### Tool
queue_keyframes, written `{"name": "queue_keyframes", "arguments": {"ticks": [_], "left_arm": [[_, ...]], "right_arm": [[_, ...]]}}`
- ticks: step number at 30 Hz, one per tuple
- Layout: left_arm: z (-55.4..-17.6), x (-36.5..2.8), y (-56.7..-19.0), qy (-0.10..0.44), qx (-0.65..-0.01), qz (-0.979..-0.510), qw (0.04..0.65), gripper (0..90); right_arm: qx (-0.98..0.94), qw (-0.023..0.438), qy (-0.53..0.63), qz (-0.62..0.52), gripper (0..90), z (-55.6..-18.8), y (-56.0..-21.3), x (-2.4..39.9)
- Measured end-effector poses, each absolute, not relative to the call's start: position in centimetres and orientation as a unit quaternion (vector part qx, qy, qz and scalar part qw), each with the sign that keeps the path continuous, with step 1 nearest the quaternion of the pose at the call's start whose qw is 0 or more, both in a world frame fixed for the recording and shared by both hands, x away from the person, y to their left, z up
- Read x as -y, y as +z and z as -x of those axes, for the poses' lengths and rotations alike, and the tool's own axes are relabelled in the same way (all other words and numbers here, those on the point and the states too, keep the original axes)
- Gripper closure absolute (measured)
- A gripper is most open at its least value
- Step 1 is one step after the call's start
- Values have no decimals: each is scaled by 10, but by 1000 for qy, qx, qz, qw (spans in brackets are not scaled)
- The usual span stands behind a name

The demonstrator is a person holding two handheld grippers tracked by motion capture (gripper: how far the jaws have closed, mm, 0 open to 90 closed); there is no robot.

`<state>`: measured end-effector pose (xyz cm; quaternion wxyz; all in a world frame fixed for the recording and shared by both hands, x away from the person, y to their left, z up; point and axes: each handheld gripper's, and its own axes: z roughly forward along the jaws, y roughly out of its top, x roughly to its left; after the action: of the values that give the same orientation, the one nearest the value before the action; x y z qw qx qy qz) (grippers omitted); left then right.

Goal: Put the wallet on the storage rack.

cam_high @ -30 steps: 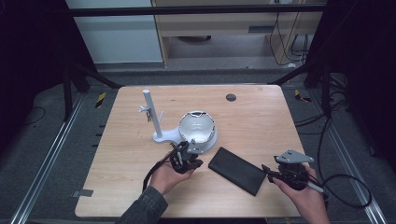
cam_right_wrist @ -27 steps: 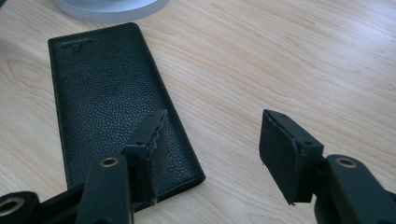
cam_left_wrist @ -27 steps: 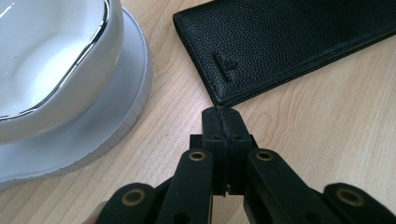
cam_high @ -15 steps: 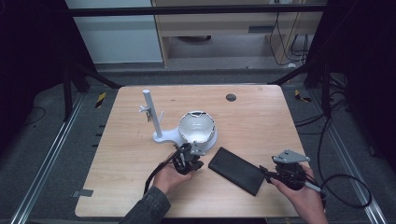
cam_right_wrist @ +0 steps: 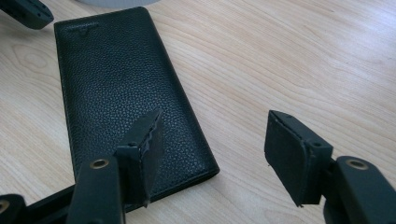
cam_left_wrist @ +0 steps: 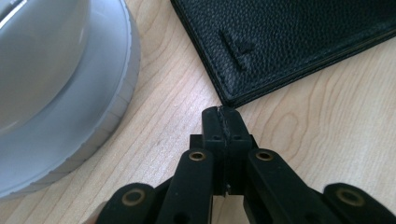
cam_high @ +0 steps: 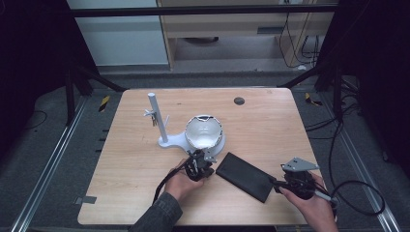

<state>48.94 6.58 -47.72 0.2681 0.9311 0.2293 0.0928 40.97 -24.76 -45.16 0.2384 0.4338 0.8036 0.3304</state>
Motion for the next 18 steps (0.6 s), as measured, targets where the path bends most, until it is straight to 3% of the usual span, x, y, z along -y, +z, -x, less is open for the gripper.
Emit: {"name": "queue_keyframes", "arguments": {"ticks": [18], "left_arm": [[-489, -67, -472, 83, -233, -922, 299, 899]], "right_arm": [[-810, 237, 329, -424, 347, -406, -449, 244]]}}
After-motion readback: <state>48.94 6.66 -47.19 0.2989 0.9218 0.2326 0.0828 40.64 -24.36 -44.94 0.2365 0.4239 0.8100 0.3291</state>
